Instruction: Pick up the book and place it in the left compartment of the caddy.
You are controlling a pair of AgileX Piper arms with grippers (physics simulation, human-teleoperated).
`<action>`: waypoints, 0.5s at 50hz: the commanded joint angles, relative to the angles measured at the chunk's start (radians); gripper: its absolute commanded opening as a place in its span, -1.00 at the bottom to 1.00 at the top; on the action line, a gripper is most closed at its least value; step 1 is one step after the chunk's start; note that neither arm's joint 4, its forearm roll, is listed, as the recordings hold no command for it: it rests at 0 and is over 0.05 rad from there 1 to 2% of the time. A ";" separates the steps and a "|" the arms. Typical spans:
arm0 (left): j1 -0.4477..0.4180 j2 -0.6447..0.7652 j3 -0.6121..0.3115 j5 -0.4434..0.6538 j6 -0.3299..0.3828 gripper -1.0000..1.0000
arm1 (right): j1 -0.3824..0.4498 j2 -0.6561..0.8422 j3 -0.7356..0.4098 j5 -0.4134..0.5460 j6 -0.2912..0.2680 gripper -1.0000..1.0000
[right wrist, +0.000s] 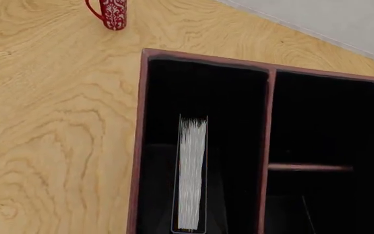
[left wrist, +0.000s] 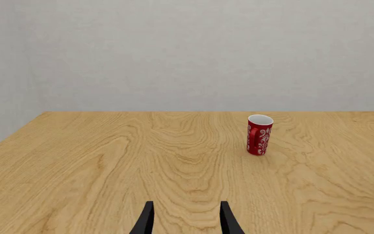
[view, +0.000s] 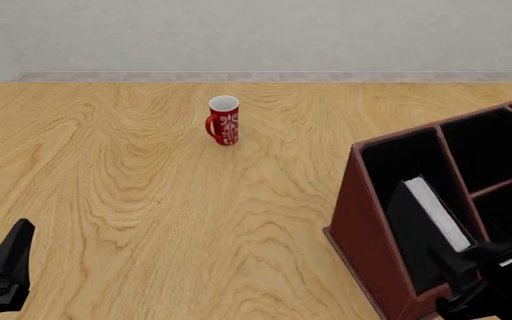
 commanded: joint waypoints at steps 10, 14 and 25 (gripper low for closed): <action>0.000 0.000 0.000 0.000 0.000 1.00 | -0.010 0.023 0.038 -0.074 0.010 -1.00; 0.000 0.000 0.000 0.000 0.000 1.00 | -0.013 0.038 0.048 -0.094 0.006 -1.00; 0.000 0.000 0.000 0.000 0.000 1.00 | -0.013 0.062 0.066 -0.124 0.001 -1.00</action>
